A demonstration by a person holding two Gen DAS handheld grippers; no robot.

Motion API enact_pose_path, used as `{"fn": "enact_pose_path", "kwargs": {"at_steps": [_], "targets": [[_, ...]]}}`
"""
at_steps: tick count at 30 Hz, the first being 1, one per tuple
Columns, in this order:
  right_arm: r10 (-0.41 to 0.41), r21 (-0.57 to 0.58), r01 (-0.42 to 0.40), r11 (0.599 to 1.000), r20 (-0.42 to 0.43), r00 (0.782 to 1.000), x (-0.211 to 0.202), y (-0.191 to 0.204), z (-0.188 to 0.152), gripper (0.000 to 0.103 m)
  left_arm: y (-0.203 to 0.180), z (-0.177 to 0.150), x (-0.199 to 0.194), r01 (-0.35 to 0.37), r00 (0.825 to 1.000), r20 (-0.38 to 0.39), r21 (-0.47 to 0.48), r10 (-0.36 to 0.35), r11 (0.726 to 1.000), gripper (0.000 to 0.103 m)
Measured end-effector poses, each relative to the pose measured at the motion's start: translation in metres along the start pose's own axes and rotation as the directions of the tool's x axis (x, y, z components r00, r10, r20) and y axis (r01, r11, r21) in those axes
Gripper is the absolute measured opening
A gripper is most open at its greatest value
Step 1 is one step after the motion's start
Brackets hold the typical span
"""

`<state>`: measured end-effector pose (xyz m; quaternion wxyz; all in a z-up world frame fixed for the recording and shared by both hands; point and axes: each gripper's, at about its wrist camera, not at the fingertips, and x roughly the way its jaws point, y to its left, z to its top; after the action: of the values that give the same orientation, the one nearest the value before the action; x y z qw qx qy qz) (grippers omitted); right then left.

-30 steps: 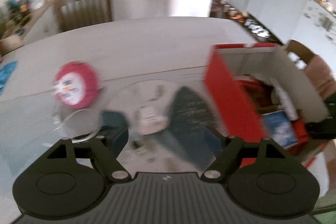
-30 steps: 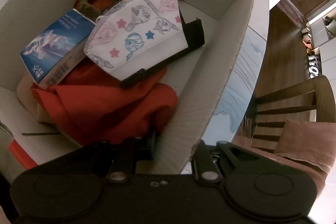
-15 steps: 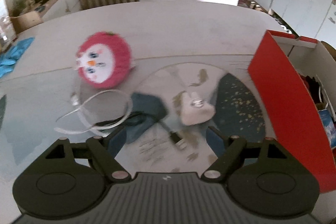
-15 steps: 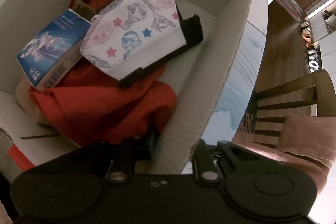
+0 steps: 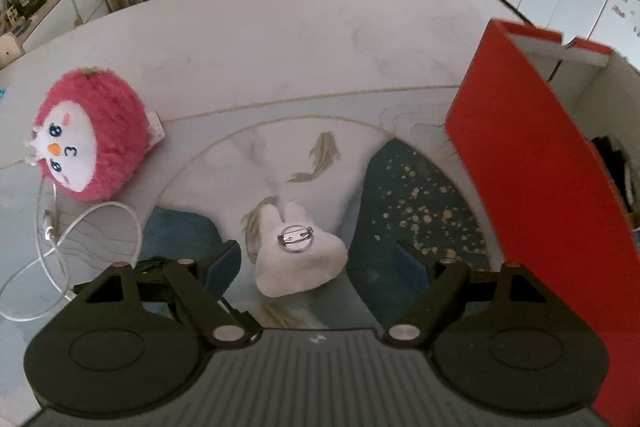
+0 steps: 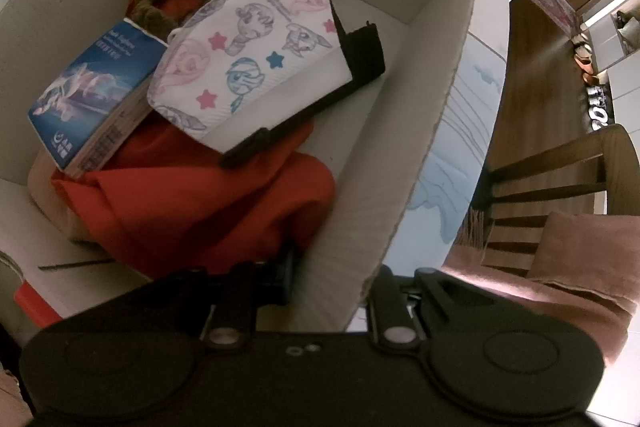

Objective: Organize objects
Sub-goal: 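Close the left gripper on the white plush toy and lift it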

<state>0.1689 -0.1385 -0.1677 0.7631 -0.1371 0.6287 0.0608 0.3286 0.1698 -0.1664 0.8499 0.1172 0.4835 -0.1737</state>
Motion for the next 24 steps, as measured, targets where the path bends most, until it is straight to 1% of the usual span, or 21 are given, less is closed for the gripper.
{"fn": "enact_pose_path", "kwargs": {"at_steps": [2,3,5,7,9,17,24], "targets": [[0.000,0.001,0.000,1.000,0.000,1.000,0.000,0.000,0.000,0.015,0.002,-0.001,0.005,0.003,1.000,-0.005,-0.013,-0.004,1.000,0.081],[0.000,0.002,0.000,1.000,0.000,1.000,0.000,-0.001,0.000,0.015,0.002,-0.001,0.007,0.001,1.000,-0.005,-0.020,-0.001,1.000,0.078],[0.000,0.003,0.000,1.000,0.001,1.000,0.000,0.000,0.000,0.015,0.004,-0.001,0.011,0.008,1.000,-0.011,-0.027,-0.008,1.000,0.063],[0.001,0.004,-0.001,1.000,0.001,1.000,0.001,0.000,0.000,0.015,0.002,0.000,0.013,-0.007,1.000,-0.009,-0.016,0.007,1.000,0.057],[0.000,0.002,0.000,1.000,0.001,1.000,0.001,0.000,0.000,0.015,0.001,0.001,0.013,-0.009,1.000,-0.003,-0.006,0.009,1.000,0.050],[0.002,0.003,-0.002,1.000,0.005,1.000,0.001,-0.001,-0.001,0.015,-0.003,0.000,0.006,0.000,1.000,0.004,0.014,0.000,1.000,0.047],[-0.002,-0.007,0.002,1.000,0.007,1.000,0.000,0.001,0.000,0.015,-0.014,0.003,-0.030,0.029,0.999,0.029,0.051,-0.030,0.998,0.047]]}}
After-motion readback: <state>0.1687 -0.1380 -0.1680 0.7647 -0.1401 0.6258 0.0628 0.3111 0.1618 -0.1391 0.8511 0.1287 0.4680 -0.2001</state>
